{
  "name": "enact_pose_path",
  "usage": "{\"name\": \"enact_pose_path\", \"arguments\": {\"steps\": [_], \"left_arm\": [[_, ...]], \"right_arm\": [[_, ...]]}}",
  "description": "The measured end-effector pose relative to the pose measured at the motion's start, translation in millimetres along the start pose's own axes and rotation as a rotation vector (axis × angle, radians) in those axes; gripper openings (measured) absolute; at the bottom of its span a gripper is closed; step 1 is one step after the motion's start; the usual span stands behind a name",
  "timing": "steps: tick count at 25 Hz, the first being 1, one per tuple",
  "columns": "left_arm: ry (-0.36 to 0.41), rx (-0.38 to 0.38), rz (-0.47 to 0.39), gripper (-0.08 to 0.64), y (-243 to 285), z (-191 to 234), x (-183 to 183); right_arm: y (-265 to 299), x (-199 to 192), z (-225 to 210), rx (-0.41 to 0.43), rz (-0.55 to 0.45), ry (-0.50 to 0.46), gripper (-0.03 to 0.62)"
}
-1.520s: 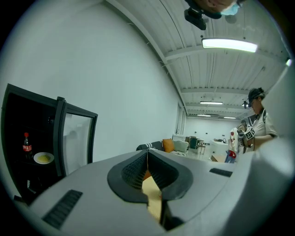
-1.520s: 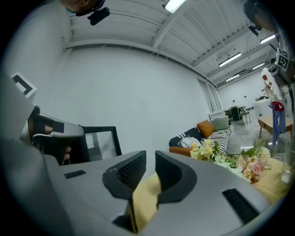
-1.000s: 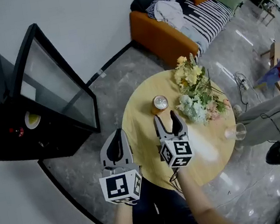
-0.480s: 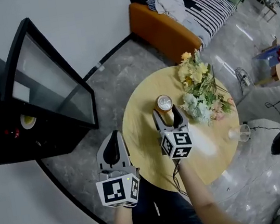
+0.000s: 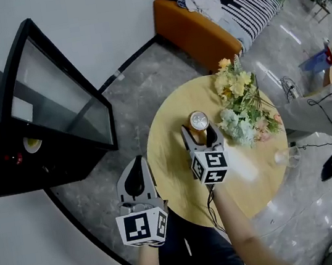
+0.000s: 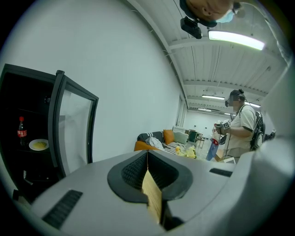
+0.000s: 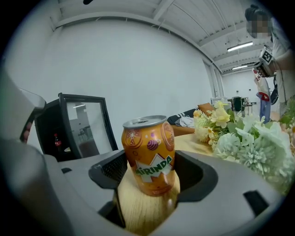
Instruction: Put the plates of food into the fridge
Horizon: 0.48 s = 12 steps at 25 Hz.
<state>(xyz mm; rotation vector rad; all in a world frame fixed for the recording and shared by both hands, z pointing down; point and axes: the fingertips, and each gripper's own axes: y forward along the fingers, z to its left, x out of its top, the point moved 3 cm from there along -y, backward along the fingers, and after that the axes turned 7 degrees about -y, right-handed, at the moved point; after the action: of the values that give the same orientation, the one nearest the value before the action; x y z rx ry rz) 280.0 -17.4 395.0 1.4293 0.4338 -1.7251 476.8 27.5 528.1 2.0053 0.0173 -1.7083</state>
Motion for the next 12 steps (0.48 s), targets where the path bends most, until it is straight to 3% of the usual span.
{"name": "enact_pose_path", "arguments": {"steps": [12], "left_arm": [[0.000, 0.004, 0.012, 0.009, -4.3, 1.5, -15.0]], "right_arm": [[-6.1, -1.2, -3.7, -0.010, -0.003, -0.007, 0.305]]}}
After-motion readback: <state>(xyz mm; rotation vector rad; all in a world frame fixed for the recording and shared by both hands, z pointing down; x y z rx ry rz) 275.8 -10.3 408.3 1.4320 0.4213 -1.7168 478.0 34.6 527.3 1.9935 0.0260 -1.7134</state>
